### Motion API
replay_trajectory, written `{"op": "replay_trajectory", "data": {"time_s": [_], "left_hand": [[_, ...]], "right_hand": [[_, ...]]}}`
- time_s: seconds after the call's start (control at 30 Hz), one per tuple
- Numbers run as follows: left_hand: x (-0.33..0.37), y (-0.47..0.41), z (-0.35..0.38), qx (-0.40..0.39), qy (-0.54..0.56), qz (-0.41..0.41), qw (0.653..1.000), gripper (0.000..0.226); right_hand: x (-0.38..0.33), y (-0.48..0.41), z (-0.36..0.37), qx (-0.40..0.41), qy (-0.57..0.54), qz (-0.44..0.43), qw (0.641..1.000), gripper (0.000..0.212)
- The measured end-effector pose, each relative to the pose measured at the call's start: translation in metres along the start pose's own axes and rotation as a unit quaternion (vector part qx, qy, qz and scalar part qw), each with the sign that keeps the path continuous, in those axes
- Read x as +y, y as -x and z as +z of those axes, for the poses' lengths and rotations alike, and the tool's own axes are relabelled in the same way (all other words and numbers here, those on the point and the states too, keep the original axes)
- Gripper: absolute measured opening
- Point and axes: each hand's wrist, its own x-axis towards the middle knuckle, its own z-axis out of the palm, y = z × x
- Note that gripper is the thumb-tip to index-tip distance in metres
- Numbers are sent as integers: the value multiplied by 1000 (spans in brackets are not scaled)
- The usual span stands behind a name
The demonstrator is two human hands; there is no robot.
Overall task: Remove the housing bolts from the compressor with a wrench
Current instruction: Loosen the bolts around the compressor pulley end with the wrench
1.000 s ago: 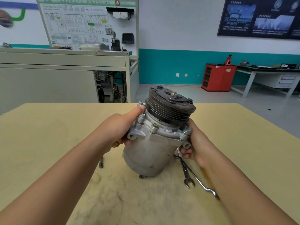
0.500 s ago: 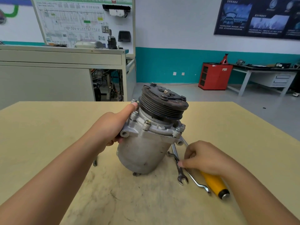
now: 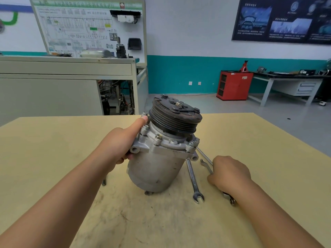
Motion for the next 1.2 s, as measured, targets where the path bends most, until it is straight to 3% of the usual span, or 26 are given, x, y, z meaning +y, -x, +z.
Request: {"op": "replay_trajectory", "data": {"time_s": [0.13, 0.23, 0.43, 0.53, 0.73, 0.87, 1.0, 1.2], "left_hand": [[0, 1, 0, -4, 1, 1, 1000, 68], [0, 0, -1, -15, -7, -4, 1000, 70], [0, -2, -2, -22, -15, -3, 1000, 70], [-2, -3, -2, -17, -9, -1, 1000, 71], [0, 0, -4, -26, -13, 1, 1000, 70], [3, 5, -6, -29, -26, 12, 999, 71], [2, 7, -8, -26, -43, 33, 998, 79], [7, 11, -23, -33, -50, 71, 996, 94]], "right_hand": [[-10, 8, -3, 47, -40, -26, 998, 40], [-30, 20, -1, 8, -37, -77, 996, 46], [-44, 17, 4, -123, 57, -95, 986, 15], [-42, 20, 1, -119, 37, -91, 988, 31], [-39, 21, 5, -72, 25, -100, 992, 18], [-15, 13, -4, -93, -111, -61, 988, 31], [16, 16, -44, -72, -357, -18, 931, 29], [38, 32, -103, -47, -432, -94, 896, 24]]}}
